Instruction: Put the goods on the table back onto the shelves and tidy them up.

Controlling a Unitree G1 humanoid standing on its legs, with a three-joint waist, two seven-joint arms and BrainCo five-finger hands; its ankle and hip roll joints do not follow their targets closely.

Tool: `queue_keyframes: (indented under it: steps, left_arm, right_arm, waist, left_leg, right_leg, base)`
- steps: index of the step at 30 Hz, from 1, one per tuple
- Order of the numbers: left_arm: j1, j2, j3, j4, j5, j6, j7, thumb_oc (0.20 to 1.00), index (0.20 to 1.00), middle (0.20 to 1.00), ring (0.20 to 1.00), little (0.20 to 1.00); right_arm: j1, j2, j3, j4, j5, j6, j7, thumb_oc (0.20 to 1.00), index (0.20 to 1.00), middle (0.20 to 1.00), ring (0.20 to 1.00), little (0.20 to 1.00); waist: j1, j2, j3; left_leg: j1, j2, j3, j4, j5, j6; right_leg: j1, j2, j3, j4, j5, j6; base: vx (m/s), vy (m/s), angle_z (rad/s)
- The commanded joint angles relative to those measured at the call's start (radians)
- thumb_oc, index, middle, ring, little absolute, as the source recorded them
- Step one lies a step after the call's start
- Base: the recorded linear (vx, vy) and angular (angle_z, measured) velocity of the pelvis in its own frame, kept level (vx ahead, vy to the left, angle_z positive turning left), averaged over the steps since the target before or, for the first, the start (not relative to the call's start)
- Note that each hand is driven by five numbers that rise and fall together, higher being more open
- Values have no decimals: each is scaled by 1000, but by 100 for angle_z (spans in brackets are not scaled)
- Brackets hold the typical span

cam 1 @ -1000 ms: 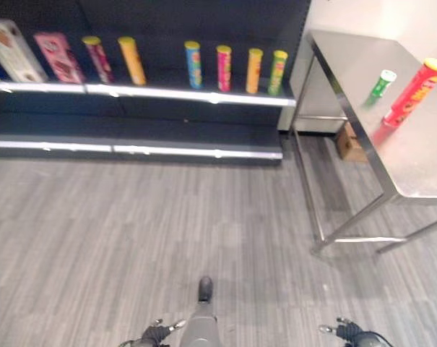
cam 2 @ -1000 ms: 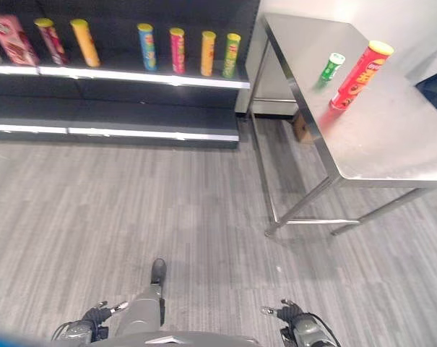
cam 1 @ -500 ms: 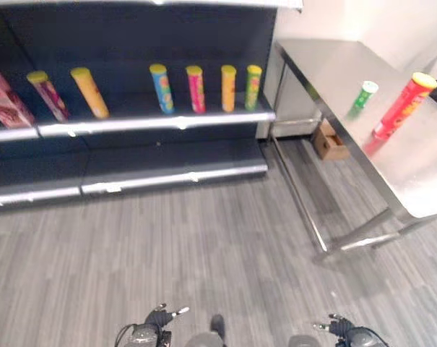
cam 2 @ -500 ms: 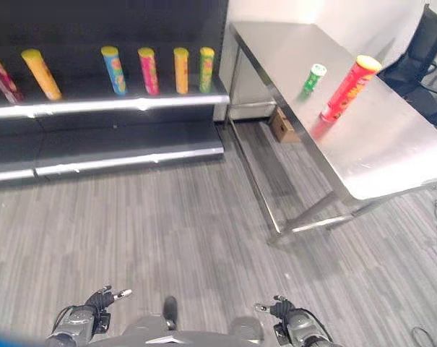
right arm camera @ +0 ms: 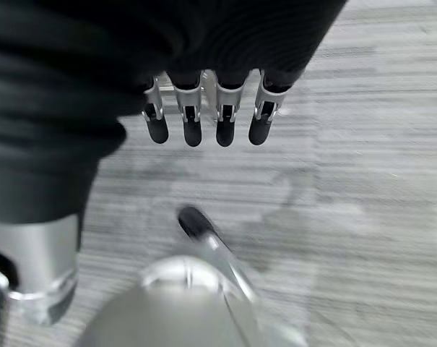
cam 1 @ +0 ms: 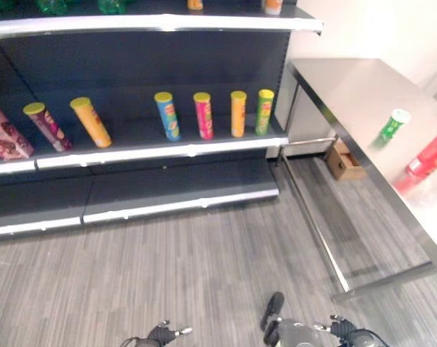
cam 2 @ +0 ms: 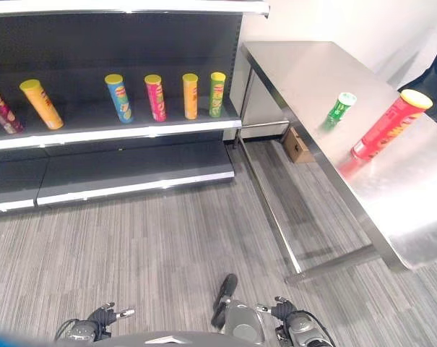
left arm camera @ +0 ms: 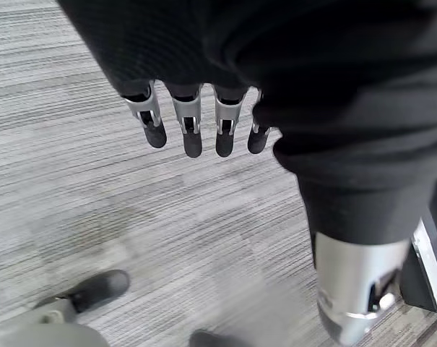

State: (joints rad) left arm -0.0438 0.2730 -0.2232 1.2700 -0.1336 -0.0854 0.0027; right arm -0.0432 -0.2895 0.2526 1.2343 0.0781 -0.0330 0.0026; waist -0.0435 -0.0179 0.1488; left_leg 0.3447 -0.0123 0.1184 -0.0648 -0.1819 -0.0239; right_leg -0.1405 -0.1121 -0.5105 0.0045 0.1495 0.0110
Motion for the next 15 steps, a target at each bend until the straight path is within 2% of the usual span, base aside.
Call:
queue_keyframes:
  steps: [1,2,3,4,6,7,8,9,11,12,15]
  left_arm:
    - [-39,19,-18,10,35,-24,-7,1000,1000,1000,1000,1000]
    - [-41,19,-20,10,35,-24,-7,1000,1000,1000,1000,1000]
    - [-42,17,-20,6,24,-24,-8,1000,1000,1000,1000,1000]
    - [-43,18,-17,-6,6,-23,-8,1000,1000,1000,1000,1000]
    - [-46,20,-18,-9,-1,-20,-1,1000,1000,1000,1000,1000]
    - [-47,21,-19,-9,-6,-18,1,1000,1000,1000,1000,1000]
    - [-49,20,-20,-9,-6,-18,1,1000,1000,1000,1000,1000]
    - [-46,18,-18,-14,-17,-20,3,1000,1000,1000,1000,1000]
    - [-42,17,-13,-13,-18,-24,7,1000,1000,1000,1000,1000]
    - [-40,17,-11,-11,-19,-25,10,1000,1000,1000,1000,1000]
    - [-40,11,-10,-4,-35,-37,20,1000,1000,1000,1000,1000]
  right_arm:
    - [-16,-42,10,19,30,-16,-16,1000,1000,1000,1000,1000]
    - [-16,-43,8,19,30,-16,-16,1000,1000,1000,1000,1000]
    - [-16,-50,6,22,40,-20,-17,1000,1000,1000,1000,1000]
    - [-21,-55,11,21,46,-20,-20,1000,1000,1000,1000,1000]
    - [-27,-65,10,25,50,-15,-25,1000,1000,1000,1000,1000]
    - [-30,-67,11,28,54,-12,-27,1000,1000,1000,1000,1000]
    - [-31,-67,10,28,54,-12,-27,1000,1000,1000,1000,1000]
    - [-31,-68,9,31,63,-11,-29,1000,1000,1000,1000,1000]
    - [-27,-67,10,26,65,-12,-26,1000,1000,1000,1000,1000]
    - [-26,-67,11,25,62,-13,-26,1000,1000,1000,1000,1000]
    - [-23,-66,20,28,47,-18,-30,1000,1000,1000,1000,1000]
  waist:
    - [-15,-3,20]
    - [-18,-15,20]
    - [-19,-11,21]
    - [-11,-16,40]
    - [2,-27,68]
    - [0,-23,74]
    - [0,-32,75]
    - [7,-35,85]
    - [15,-45,85]
    - [24,-44,84]
    - [59,-13,75]
  left_leg:
    - [-96,85,25,109,-50,-72]
    - [-109,69,25,111,-35,-67]
    - [-148,96,39,258,2,-110]
    - [-238,119,22,487,71,-148]
    - [-316,132,-4,670,147,-164]
    - [-334,159,1,685,144,-164]
    - [-343,148,7,685,158,-155]
    - [-370,195,50,630,129,-130]
    - [-381,208,56,486,91,-104]
    - [-376,198,37,389,93,-100]
    - [-390,171,-150,115,195,-117]
  right_leg:
    - [130,-12,34,-81,-97,137]
    - [121,-30,23,-79,-85,131]
    - [158,-2,29,-92,-122,105]
    - [195,21,48,-92,-159,72]
    - [228,37,67,-92,-192,45]
    - [243,51,79,-92,-211,45]
    - [235,38,72,-92,-200,42]
    - [256,38,92,-92,-210,49]
    - [261,27,125,-92,-213,68]
    - [262,26,147,-92,-213,76]
    - [271,50,215,-92,-229,89]
  base:
    - [244,-113,47]
    - [271,-156,6]
    - [141,-158,-28]
    - [240,-199,-40]
    - [141,-108,-48]
    - [56,-31,-66]
    - [123,32,-66]
    - [93,97,-72]
    - [154,136,-52]
    - [126,170,-57]
    - [171,186,-78]
